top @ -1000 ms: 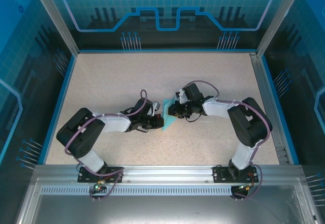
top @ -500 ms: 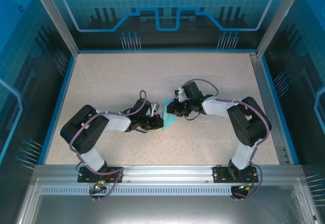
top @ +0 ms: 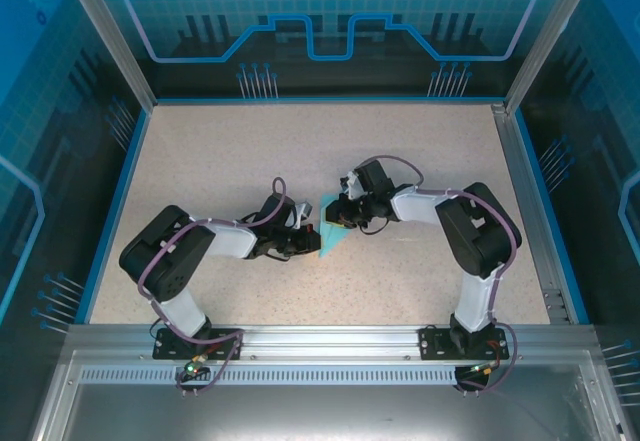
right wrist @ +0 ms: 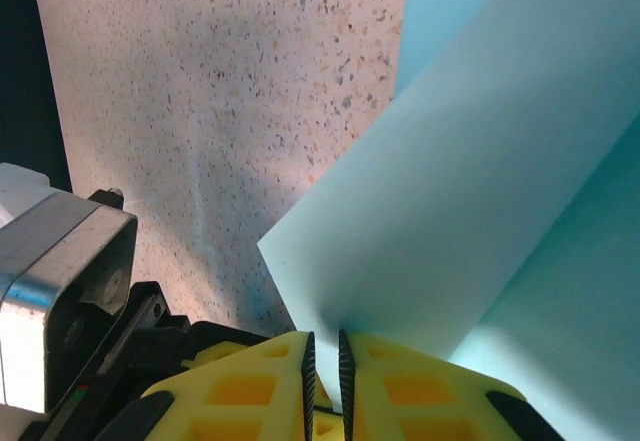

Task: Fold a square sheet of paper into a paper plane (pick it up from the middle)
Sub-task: Fourth fold the wing at the center of the table.

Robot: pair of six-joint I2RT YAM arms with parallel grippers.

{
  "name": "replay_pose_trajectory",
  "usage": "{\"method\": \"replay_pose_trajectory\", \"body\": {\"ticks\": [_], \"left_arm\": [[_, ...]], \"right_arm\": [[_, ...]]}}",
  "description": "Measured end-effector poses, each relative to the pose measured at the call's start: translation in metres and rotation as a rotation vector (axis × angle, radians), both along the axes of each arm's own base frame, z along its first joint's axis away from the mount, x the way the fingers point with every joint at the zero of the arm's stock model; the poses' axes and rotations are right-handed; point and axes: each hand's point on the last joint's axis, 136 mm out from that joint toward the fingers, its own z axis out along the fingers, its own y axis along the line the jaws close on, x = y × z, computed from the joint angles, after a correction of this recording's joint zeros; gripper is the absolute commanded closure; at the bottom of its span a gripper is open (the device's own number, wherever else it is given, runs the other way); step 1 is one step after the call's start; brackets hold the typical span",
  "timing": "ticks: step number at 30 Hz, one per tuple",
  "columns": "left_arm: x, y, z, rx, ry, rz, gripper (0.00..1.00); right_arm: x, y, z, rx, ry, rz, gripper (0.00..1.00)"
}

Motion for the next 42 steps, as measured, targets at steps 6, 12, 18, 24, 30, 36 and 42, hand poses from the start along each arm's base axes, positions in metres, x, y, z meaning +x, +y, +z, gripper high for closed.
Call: {"method": "replay_pose_trajectory", "body": {"ticks": [6,12,18,24,30,36,42], "left_arm": [[0.000,-0.001,-0.001,-0.020,0.020,-0.010,1.00],[0.000,-0.002,-0.001,-0.054,0.044,-0.025,1.00],[0.001,-0.004,0.000,-0.076,0.073,-0.038,1.00],[0.002,-0.004,-0.001,-0.088,0.099,-0.031,0.99],[0.002,-0.004,-0.001,-0.090,0.113,-0.028,1.00],[0.002,-0.004,-0.001,-0.088,0.119,-0.027,0.99],[0.002,-0.004,-0.001,-0.088,0.119,-0.027,0.99]], "right_arm": [[0.003,-0.005,-0.010,-0.022,0.020,-0.017,0.84],[0.003,-0.006,-0.011,-0.029,0.021,-0.021,0.83],[0.004,-0.007,0.000,-0.017,0.003,-0.023,0.82],[0.003,-0.003,0.008,0.010,-0.006,-0.005,0.83],[0.004,-0.002,0.002,0.013,0.002,-0.002,0.83],[0.003,-0.003,-0.014,-0.006,0.034,-0.003,0.83],[0.003,-0.001,-0.018,-0.002,0.038,0.000,0.83]]}}
